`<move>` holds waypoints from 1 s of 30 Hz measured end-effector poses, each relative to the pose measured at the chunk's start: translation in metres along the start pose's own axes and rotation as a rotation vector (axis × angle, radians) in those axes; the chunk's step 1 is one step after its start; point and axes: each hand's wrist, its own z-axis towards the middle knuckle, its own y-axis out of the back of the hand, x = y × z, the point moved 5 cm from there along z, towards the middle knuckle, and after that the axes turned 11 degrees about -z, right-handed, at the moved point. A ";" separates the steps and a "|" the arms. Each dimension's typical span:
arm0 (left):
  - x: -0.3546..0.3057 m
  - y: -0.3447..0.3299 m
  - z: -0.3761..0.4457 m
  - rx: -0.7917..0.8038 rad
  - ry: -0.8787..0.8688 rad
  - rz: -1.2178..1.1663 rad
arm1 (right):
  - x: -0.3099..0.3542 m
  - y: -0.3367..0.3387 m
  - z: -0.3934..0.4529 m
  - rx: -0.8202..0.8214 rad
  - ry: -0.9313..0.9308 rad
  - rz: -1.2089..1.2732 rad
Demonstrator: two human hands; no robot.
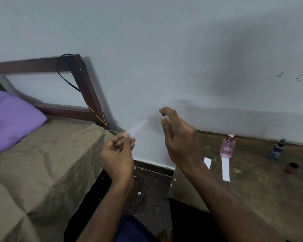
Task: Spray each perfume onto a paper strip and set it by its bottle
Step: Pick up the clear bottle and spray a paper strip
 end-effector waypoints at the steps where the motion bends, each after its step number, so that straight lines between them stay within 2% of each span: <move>1: 0.000 0.001 0.000 -0.004 0.002 -0.009 | 0.000 0.001 0.000 -0.010 0.001 0.007; 9: 0.002 -0.002 -0.001 0.032 -0.012 -0.032 | 0.000 0.008 0.004 -0.031 0.029 -0.023; 20: 0.002 -0.005 -0.004 0.084 -0.011 -0.009 | -0.014 0.019 0.011 -0.149 -0.007 -0.055; 30: 0.002 -0.006 -0.005 0.126 0.023 -0.004 | -0.022 0.024 0.020 -0.123 -0.050 -0.138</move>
